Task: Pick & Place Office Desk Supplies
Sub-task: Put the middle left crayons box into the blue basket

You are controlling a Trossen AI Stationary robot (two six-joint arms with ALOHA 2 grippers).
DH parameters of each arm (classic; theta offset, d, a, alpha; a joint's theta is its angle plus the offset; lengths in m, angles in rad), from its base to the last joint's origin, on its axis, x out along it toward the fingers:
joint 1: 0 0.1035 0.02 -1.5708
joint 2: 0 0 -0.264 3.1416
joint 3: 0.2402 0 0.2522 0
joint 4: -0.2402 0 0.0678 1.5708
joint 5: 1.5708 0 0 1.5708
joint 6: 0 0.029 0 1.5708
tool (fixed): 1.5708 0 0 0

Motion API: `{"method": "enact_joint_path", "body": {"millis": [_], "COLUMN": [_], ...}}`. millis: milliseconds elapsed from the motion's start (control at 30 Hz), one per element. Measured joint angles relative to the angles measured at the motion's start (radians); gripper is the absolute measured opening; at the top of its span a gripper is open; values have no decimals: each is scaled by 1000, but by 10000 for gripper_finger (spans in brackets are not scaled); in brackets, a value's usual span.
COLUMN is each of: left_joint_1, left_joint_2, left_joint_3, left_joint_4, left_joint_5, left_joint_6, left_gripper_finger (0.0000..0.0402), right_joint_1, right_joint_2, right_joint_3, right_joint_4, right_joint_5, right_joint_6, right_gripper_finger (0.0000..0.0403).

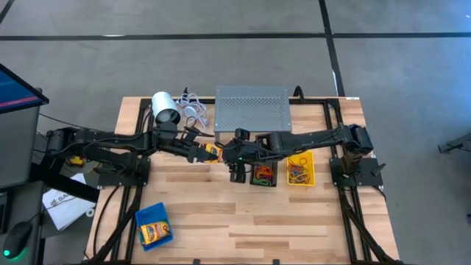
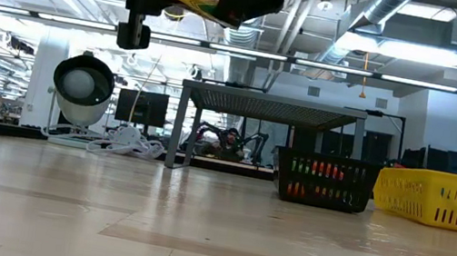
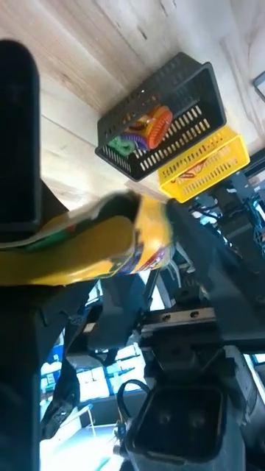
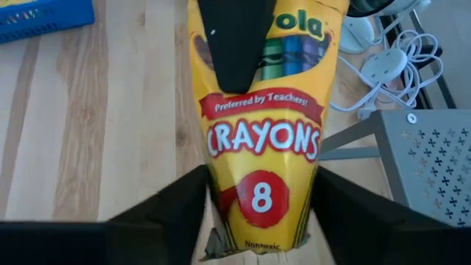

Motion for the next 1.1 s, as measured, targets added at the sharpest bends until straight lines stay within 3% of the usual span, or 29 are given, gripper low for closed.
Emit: {"method": "enact_joint_path", "body": {"millis": [233, 467, 700, 900, 1100], "left_joint_1": [1, 0, 1, -10, -123], "left_joint_2": [0, 0, -51, -229, -435], "left_joint_3": [0, 0, 1, 1, 1], "left_joint_4": [-4, -4, -62, -285, -543], "left_joint_5": [-8, 0, 72, 149, 225], "left_joint_6": [7, 27, 80, 162, 166], "left_gripper_finger": [29, 29, 29, 28, 28], "right_joint_1": [-13, -9, -9, -9, -37], "right_joint_2": [0, 0, 0, -1, 0], "right_joint_3": [1, 1, 81, 246, 414], "right_joint_4": [-7, -26, -117, -281, -430], "right_joint_5": [-1, 0, 5, 63, 73], "right_joint_6": [54, 55, 57, 39, 37], "right_gripper_finger": [332, 394, 390, 385, 385]}}
